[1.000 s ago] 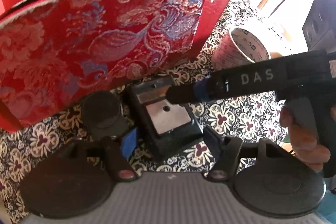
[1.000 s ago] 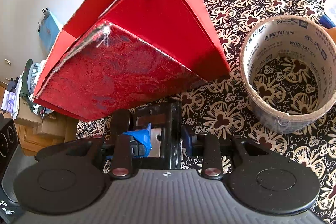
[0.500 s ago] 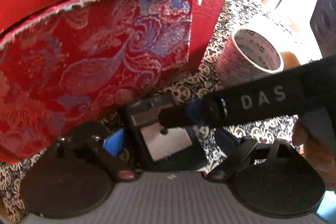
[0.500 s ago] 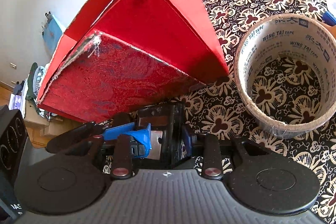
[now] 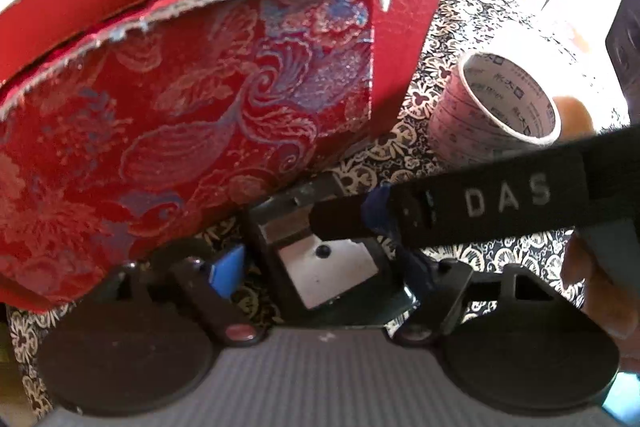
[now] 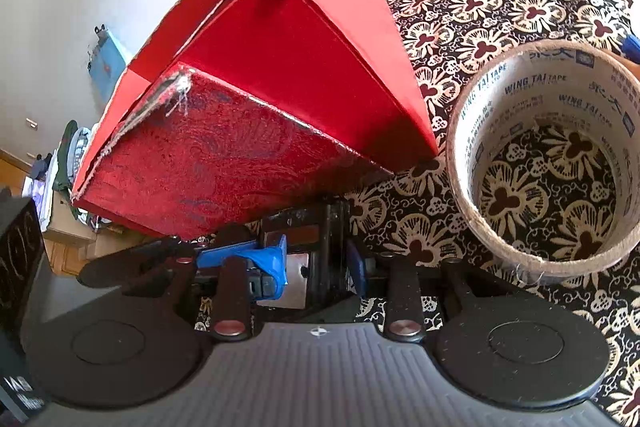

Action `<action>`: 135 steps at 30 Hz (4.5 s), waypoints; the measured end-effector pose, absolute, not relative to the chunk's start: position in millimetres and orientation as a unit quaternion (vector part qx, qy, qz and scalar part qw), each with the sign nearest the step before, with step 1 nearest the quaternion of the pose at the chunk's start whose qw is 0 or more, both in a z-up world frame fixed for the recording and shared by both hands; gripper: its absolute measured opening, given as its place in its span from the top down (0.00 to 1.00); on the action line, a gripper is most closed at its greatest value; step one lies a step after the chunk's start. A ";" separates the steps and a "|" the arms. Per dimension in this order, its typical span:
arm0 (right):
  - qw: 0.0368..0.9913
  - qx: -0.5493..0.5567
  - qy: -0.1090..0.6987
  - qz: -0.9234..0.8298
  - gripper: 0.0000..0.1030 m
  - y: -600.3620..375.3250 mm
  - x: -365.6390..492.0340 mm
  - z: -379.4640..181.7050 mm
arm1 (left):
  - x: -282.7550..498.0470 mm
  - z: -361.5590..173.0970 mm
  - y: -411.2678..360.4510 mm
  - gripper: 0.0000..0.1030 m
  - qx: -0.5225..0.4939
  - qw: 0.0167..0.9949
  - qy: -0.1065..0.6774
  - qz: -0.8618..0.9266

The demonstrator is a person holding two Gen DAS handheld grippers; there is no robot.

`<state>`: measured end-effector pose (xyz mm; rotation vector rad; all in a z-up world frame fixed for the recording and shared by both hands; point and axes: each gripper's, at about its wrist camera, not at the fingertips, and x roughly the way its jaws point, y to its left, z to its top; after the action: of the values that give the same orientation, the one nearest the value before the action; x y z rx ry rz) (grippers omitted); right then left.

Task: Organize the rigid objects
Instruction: 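Position the right gripper fingers around the black hole punch, then close the right gripper on the black hole punch and lift it, then carry the black hole punch over the red box with the right gripper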

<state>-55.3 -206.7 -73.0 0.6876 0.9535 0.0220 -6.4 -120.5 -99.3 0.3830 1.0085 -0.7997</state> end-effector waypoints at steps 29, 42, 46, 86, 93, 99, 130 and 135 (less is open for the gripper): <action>0.820 0.379 0.429 0.004 0.84 -215.6 -62.0 -85.7 | -0.3 -93.5 -175.2 0.29 0.175 0.770 0.516 -0.331; 0.785 0.448 0.426 0.032 0.79 -227.3 -72.1 -96.1 | 1.2 -102.1 -156.1 0.41 0.150 0.774 0.516 -0.337; 0.775 0.482 0.405 0.052 0.80 -232.1 -75.5 -97.3 | 7.8 -99.7 -141.9 0.43 0.127 0.774 0.519 -0.339; 0.777 0.469 0.405 0.107 0.77 -232.9 -93.8 -109.1 | -18.7 -86.0 -68.8 0.47 0.111 0.779 0.479 -0.389; 0.793 0.436 0.400 0.147 0.84 -217.2 -78.6 -101.7 | -9.0 -81.6 -52.0 0.46 0.053 0.753 0.499 -0.426; 0.804 0.445 0.379 0.110 0.80 -232.2 -89.8 -86.8 | -33.9 -80.0 -66.0 0.45 0.140 0.768 0.460 -0.423; 0.784 0.446 0.421 0.093 0.93 -224.7 -100.4 -71.0 | -10.2 -56.0 -26.5 0.44 0.040 0.722 0.505 -0.472; 0.813 0.424 0.383 0.109 0.94 -214.6 -94.4 -21.7 | -18.0 -7.6 -18.6 0.44 0.054 0.735 0.458 -0.496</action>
<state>-94.4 -214.6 -21.7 0.9055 0.8184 0.2329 -18.0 -18.6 -7.6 0.1188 1.0073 -1.0909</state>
